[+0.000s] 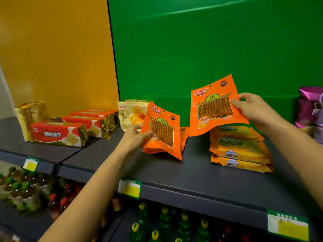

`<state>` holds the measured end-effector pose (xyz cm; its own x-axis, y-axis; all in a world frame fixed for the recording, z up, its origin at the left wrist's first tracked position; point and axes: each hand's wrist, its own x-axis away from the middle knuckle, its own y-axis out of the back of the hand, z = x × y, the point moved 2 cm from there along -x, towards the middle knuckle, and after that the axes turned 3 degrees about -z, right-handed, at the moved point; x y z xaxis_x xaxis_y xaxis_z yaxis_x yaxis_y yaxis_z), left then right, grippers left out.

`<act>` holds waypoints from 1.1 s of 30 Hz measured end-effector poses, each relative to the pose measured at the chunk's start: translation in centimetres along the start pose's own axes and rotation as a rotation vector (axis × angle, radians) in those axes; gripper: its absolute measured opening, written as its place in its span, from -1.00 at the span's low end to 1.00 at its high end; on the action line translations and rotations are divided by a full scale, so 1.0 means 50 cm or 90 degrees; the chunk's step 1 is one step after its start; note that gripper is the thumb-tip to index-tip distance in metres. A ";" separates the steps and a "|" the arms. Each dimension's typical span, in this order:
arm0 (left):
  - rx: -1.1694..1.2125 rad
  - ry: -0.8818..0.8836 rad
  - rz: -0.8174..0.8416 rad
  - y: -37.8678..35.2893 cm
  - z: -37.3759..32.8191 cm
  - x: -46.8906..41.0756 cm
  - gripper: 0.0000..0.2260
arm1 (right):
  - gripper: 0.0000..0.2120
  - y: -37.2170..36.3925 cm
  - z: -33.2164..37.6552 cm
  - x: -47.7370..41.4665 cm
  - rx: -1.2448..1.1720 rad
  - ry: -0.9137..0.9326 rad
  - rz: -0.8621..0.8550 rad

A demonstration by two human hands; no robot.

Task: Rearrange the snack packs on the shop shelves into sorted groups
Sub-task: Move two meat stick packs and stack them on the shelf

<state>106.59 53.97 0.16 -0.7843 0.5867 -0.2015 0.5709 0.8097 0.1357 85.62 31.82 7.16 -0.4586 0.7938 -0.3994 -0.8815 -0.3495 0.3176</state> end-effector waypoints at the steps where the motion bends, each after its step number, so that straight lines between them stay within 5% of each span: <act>1: -0.002 0.008 0.010 -0.006 0.006 -0.022 -0.81 | -0.79 -0.011 0.005 -0.007 0.008 0.000 0.004; 6: -0.050 0.051 0.053 -0.025 0.058 -0.115 -0.92 | -0.78 -0.079 0.031 -0.029 0.092 0.014 0.025; 11: -0.180 0.057 0.101 -0.022 0.099 -0.168 -0.62 | -0.78 -0.182 0.018 -0.027 0.166 -0.023 0.050; 15: -0.256 0.044 0.125 -0.010 0.113 -0.187 -0.78 | -0.81 -0.262 0.004 -0.015 0.262 -0.062 0.044; 21: -0.229 0.009 0.181 0.003 0.129 -0.222 -0.89 | -0.78 -0.345 -0.036 0.002 0.389 -0.140 0.032; 25: -0.119 0.039 0.244 -0.014 0.134 -0.215 -0.72 | -0.62 -0.357 -0.063 0.021 0.450 -0.183 0.006; 29: 0.026 0.096 0.276 -0.028 0.130 -0.215 -0.68 | -0.50 -0.364 -0.064 0.039 0.395 -0.226 -0.005; 33: 0.141 0.141 0.300 -0.038 0.125 -0.212 -0.70 | -0.48 -0.384 -0.054 0.065 0.110 -0.293 0.035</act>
<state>115.34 46.15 -4.04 -0.4505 0.8918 0.0425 0.8905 0.4522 -0.0503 100.73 39.75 -2.53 -0.3725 0.9275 0.0310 -0.8081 -0.3406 0.4806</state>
